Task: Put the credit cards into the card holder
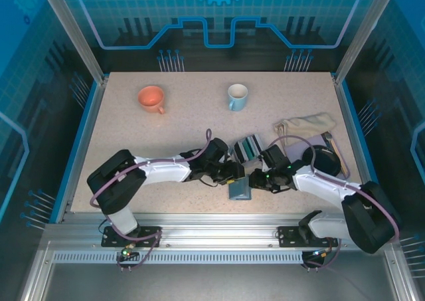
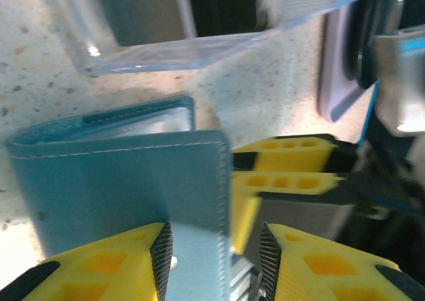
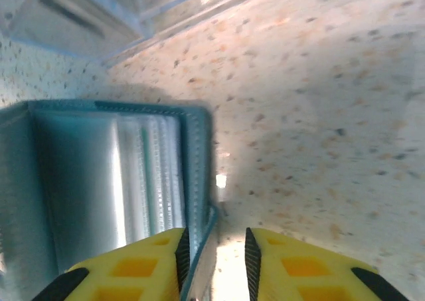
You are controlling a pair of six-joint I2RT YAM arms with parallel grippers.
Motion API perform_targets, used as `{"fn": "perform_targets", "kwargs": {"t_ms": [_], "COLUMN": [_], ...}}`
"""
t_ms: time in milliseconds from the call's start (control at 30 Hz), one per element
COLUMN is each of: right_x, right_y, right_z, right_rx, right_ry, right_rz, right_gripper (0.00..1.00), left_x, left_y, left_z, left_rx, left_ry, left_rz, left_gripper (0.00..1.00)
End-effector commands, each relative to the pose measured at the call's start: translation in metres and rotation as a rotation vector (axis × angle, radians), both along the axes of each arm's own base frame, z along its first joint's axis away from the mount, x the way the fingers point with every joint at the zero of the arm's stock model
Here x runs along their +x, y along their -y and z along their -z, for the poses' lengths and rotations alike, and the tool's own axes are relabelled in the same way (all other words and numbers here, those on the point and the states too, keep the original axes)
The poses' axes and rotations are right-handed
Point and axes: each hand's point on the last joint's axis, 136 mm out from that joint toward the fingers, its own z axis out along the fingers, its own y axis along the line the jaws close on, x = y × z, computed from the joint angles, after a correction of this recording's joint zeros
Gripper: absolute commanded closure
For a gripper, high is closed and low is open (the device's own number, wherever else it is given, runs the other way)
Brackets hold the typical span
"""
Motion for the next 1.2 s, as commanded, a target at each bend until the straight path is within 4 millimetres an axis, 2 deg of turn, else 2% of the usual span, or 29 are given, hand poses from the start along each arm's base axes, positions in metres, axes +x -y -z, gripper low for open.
{"fn": "perform_targets", "kwargs": {"t_ms": [0, 233, 367, 533, 1167], "right_x": [-0.005, -0.007, -0.005, -0.003, -0.003], "right_y": [0.011, 0.01, 0.009, 0.011, 0.019], "right_z": [0.0, 0.0, -0.004, -0.019, -0.034], "right_rx": [0.01, 0.036, 0.044, 0.041, 0.082], "right_ry": [-0.014, -0.029, -0.023, 0.007, 0.036], "right_rz": [0.03, 0.016, 0.017, 0.01, 0.02], "right_gripper": [0.69, 0.75, 0.73, 0.7, 0.74], "left_x": [-0.002, -0.004, -0.004, -0.005, -0.006], "left_y": [0.001, -0.002, -0.004, -0.004, 0.0], "left_z": [0.009, 0.009, 0.01, 0.011, 0.015], "left_rx": [0.0, 0.023, 0.029, 0.03, 0.03], "left_ry": [-0.026, -0.018, -0.018, -0.019, -0.029], "left_rz": [-0.012, 0.0, 0.002, 0.002, 0.012], "left_gripper": [0.58, 0.58, 0.58, 0.58, 0.59]}}
